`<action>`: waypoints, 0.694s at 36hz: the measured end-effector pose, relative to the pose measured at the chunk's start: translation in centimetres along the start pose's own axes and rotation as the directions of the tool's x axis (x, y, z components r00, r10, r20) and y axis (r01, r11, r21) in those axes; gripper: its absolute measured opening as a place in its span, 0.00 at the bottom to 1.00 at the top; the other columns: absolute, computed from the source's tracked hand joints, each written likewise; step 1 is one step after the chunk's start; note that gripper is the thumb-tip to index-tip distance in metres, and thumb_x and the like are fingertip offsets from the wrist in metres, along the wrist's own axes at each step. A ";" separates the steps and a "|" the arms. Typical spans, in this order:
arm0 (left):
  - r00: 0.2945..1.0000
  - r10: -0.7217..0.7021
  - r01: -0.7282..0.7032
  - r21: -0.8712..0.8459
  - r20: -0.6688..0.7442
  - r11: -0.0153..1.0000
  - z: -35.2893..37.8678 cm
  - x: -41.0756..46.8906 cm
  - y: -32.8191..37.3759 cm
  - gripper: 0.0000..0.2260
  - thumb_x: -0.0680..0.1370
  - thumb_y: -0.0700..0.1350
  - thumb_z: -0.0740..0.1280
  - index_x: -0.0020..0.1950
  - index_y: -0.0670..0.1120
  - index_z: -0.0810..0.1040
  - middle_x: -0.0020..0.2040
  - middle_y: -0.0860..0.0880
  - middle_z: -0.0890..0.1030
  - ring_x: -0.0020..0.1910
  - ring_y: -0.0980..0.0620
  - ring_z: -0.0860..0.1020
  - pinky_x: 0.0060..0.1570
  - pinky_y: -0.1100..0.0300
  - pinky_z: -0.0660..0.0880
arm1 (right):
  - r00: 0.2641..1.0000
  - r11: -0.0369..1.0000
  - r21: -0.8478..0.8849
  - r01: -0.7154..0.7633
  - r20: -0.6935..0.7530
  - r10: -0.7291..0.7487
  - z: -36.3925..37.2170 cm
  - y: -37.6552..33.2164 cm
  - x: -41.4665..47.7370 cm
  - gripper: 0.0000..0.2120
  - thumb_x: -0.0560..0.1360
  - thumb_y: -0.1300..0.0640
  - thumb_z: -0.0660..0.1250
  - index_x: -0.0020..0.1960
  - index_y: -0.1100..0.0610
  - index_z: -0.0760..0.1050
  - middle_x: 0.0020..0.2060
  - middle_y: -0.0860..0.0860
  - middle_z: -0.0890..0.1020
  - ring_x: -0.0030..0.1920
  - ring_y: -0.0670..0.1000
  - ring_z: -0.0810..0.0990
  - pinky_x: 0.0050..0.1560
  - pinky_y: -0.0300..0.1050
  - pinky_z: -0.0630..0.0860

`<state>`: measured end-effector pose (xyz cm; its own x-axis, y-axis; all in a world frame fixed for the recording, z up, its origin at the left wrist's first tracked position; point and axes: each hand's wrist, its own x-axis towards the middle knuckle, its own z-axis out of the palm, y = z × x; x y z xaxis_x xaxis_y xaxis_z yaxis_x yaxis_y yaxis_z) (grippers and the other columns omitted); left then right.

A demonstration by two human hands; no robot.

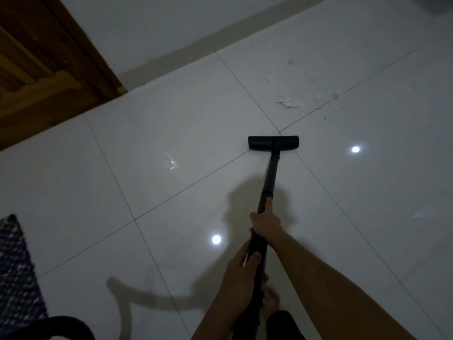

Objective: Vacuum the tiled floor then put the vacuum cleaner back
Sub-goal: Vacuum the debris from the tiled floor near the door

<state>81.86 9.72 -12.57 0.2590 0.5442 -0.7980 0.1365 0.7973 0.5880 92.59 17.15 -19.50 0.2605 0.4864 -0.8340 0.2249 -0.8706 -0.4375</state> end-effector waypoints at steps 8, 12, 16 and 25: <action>0.999 -0.018 0.018 0.001 0.049 1.000 0.3 -1.9 -0.2 0.18 0.82 0.43 0.56 0.73 0.50 0.66 0.34 0.43 0.75 0.21 0.54 0.74 0.21 0.64 0.72 | 1.000 1.000 0.022 -0.009 -0.019 0.010 0.4 1.9 -0.5 0.37 0.78 0.60 0.59 0.78 0.49 0.39 0.58 0.64 0.76 0.32 0.51 0.76 0.28 0.40 0.72; 0.998 -0.004 0.002 0.023 0.059 1.000 1.2 -2.6 -0.3 0.18 0.82 0.43 0.56 0.73 0.51 0.65 0.34 0.42 0.76 0.20 0.55 0.74 0.21 0.64 0.72 | 0.999 1.000 0.021 -0.013 -0.048 0.014 -0.5 2.8 -1.0 0.37 0.79 0.59 0.59 0.78 0.49 0.40 0.58 0.64 0.76 0.33 0.52 0.76 0.30 0.41 0.73; 0.996 -0.003 -0.001 0.047 0.090 0.999 2.2 -2.5 -1.2 0.18 0.82 0.43 0.56 0.72 0.50 0.66 0.34 0.42 0.75 0.19 0.56 0.74 0.21 0.65 0.71 | 0.996 0.999 0.014 -0.033 -0.085 0.034 -1.4 4.0 -1.3 0.37 0.78 0.61 0.60 0.78 0.50 0.41 0.61 0.65 0.75 0.44 0.57 0.78 0.44 0.47 0.77; 0.989 -0.010 -0.002 0.083 0.147 0.997 3.3 -3.8 -3.7 0.17 0.82 0.42 0.56 0.72 0.49 0.67 0.32 0.42 0.74 0.19 0.55 0.72 0.20 0.66 0.69 | 0.984 0.993 0.074 -0.092 -0.149 0.103 -1.9 7.7 -3.4 0.36 0.78 0.61 0.60 0.78 0.51 0.43 0.65 0.64 0.72 0.48 0.58 0.78 0.48 0.48 0.77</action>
<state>83.52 3.80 -11.29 0.3951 0.4916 -0.7761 0.2145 0.7721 0.5982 95.22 8.90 -19.43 0.4189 0.3999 -0.8152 0.1295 -0.9149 -0.3823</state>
